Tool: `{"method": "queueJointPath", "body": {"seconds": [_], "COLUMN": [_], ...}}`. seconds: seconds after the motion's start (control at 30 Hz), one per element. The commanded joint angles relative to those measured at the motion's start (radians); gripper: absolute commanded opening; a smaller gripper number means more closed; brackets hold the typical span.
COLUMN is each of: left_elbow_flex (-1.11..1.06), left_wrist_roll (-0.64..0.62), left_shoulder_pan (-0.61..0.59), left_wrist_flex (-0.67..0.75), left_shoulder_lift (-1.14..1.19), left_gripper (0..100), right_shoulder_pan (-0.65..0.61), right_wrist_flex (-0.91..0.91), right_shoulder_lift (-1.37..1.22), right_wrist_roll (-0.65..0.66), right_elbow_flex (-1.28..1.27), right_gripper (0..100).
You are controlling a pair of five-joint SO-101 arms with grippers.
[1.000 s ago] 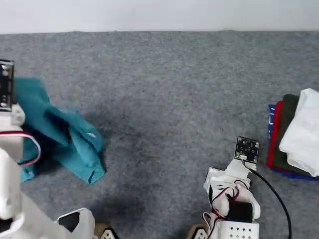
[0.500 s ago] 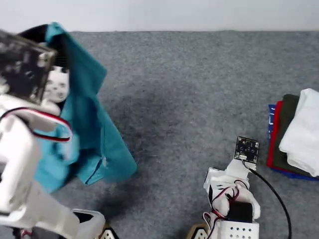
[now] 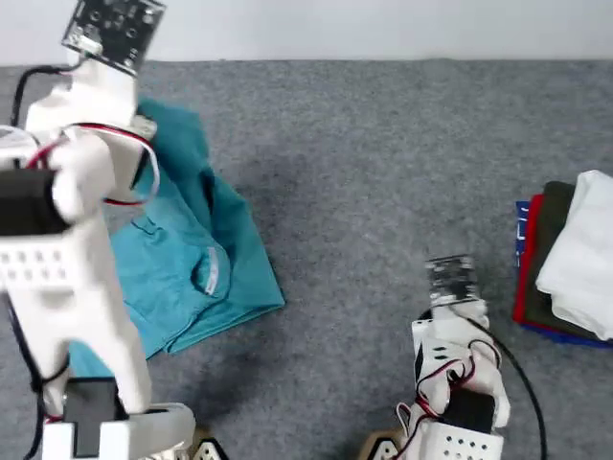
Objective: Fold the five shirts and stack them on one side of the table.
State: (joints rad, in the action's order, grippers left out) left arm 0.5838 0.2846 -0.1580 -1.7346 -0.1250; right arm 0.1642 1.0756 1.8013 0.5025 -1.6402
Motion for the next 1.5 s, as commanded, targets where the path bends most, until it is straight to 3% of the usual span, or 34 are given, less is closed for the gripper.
{"method": "queueJointPath", "body": {"seconds": [0.0,0.3,0.5,0.73,1.1,1.47], "left_elbow_flex": [-0.125,-0.358,-0.420,-0.461,-0.463,-0.463], "left_wrist_roll": [0.000,0.091,0.091,0.087,0.084,0.084], "left_shoulder_pan": [-0.135,-0.371,-0.416,-0.414,-0.416,-0.416], "left_wrist_flex": [-0.017,0.040,0.048,0.048,0.061,0.061], "left_shoulder_lift": [0.021,0.100,0.098,0.098,0.098,0.098], "left_gripper": [1,1,1,1,1,1], "right_shoulder_pan": [-0.042,-0.271,-0.348,-0.389,-0.610,-0.832], "right_wrist_flex": [-0.053,0.028,0.105,0.119,0.282,0.243], "right_shoulder_lift": [0.010,0.007,-0.085,-0.595,-1.349,-1.824], "right_wrist_roll": [0.164,0.144,0.144,0.143,0.138,-0.221], "right_elbow_flex": [0.060,0.127,0.232,0.580,1.181,1.631], "right_gripper": [0.8,0.8,0.8,0.8,0.9,0.9]}}
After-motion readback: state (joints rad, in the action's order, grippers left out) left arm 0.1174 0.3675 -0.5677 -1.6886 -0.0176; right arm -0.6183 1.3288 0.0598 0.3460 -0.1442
